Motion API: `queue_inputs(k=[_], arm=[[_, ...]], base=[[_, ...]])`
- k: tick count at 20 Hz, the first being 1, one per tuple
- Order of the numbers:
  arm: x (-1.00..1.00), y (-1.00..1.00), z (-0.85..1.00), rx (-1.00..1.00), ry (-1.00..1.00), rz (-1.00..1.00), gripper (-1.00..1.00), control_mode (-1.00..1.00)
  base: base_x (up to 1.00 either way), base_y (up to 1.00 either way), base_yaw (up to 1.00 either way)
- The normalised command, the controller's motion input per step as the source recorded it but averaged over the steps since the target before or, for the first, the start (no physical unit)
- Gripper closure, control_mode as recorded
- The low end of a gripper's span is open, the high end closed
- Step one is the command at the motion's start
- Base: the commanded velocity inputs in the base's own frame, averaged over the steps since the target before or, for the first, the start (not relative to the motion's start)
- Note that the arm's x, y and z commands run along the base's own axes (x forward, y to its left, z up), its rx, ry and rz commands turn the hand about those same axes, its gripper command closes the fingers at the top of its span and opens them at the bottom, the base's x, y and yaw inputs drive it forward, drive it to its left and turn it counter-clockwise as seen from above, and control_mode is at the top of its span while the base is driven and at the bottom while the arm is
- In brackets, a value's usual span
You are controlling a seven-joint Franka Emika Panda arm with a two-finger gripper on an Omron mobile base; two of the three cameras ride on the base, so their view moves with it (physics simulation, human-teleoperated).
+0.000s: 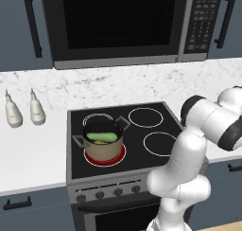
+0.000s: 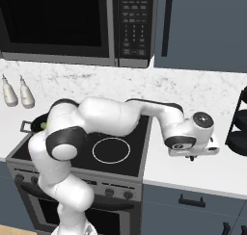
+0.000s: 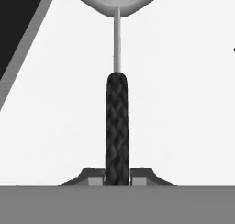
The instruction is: Put the corn and potato in the pot. Retrieve the spatula and lightly stir the vegetables in the pot.
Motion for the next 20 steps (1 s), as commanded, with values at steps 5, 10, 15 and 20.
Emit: queue_inputs(k=[5,10,15,20], arm=[[-0.58,0.84,0.70,-0.19,-0.02,0.24,1.00,-1.00],[-0.59,1.00,0.29,-0.23,-0.06,0.44,1.00,-1.00],[-0.09,1.00,0.81,-0.26,-0.15,0.33,1.00,-1.00],[0.00,1.00,0.88,-0.38,-0.13,0.30,1.00,-1.00]], base=[[0.00,0.00,0.00],[0.00,0.00,0.00],[0.00,0.00,0.00],[0.00,0.00,0.00]])
